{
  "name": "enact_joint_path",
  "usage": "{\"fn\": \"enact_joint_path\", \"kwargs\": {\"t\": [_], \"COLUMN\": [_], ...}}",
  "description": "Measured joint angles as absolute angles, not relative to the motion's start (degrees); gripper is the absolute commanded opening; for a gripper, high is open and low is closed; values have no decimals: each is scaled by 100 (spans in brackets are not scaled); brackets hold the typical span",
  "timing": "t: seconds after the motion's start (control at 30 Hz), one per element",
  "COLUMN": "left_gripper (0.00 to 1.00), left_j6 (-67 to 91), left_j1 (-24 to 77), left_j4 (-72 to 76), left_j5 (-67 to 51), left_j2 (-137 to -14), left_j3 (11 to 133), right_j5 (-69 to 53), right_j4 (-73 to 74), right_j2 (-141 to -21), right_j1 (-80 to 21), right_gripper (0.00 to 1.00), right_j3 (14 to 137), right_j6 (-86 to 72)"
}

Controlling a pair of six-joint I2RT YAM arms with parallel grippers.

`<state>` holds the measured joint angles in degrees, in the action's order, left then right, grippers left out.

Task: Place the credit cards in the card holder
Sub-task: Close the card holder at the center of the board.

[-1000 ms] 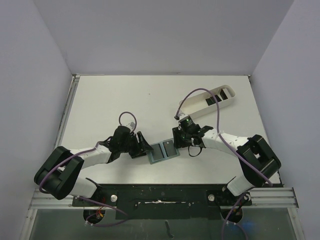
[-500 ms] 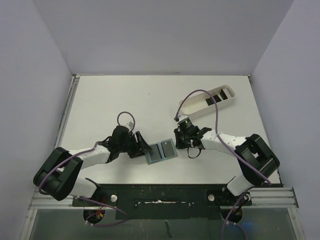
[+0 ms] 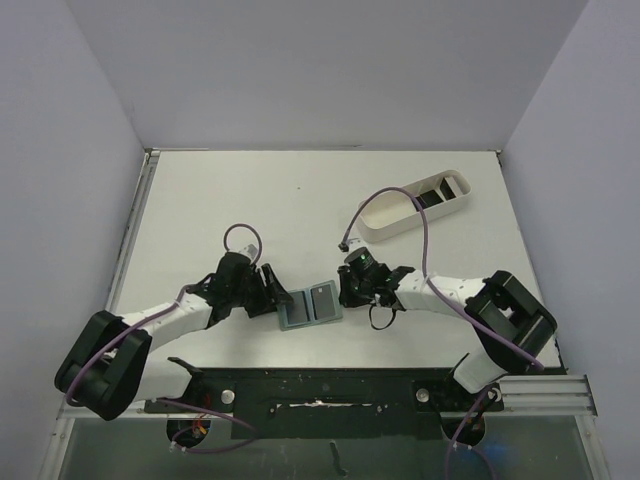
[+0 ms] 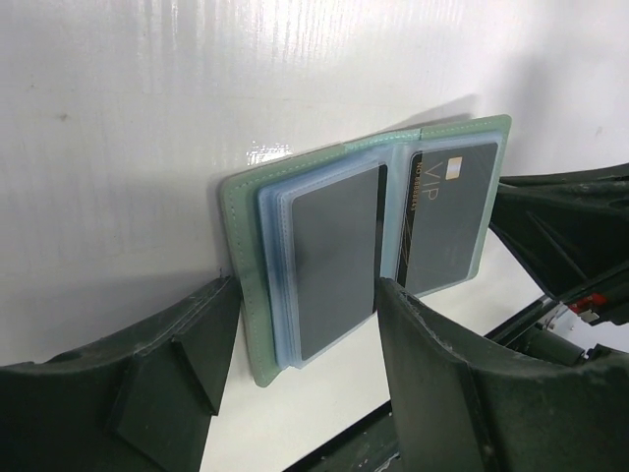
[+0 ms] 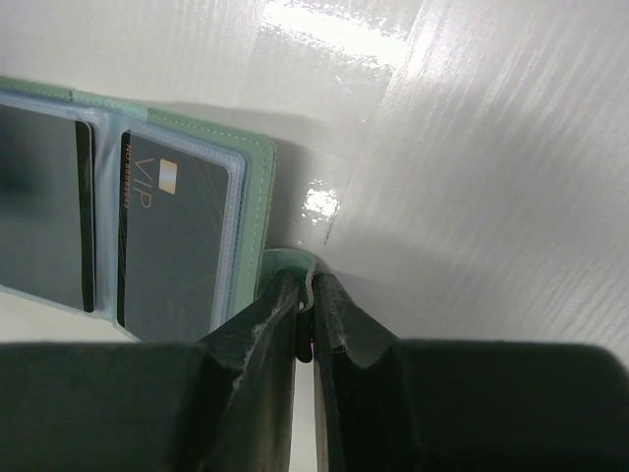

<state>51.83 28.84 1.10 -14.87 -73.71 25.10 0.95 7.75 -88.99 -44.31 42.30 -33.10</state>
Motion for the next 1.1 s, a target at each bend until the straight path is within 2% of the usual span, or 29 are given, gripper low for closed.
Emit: {"fn": "enact_joint_path", "kwargs": {"t": [0.83,1.1], "left_gripper": [57,57], "left_j6": [5074,5207], "left_j1": [2768,2764], "left_j4": [-519,-178], "left_j5": [-1299,-1479], "left_j2": [-7017,-7022], "left_j3": [2495,2333], "right_j5": [204,244], "right_j4": [589,580], "right_j2": [-8882,-8879], "right_j1": [-4591,-4619], "right_gripper": [9,9], "right_j3": [4136,4132], "right_j6": [-3671,-3695]}}
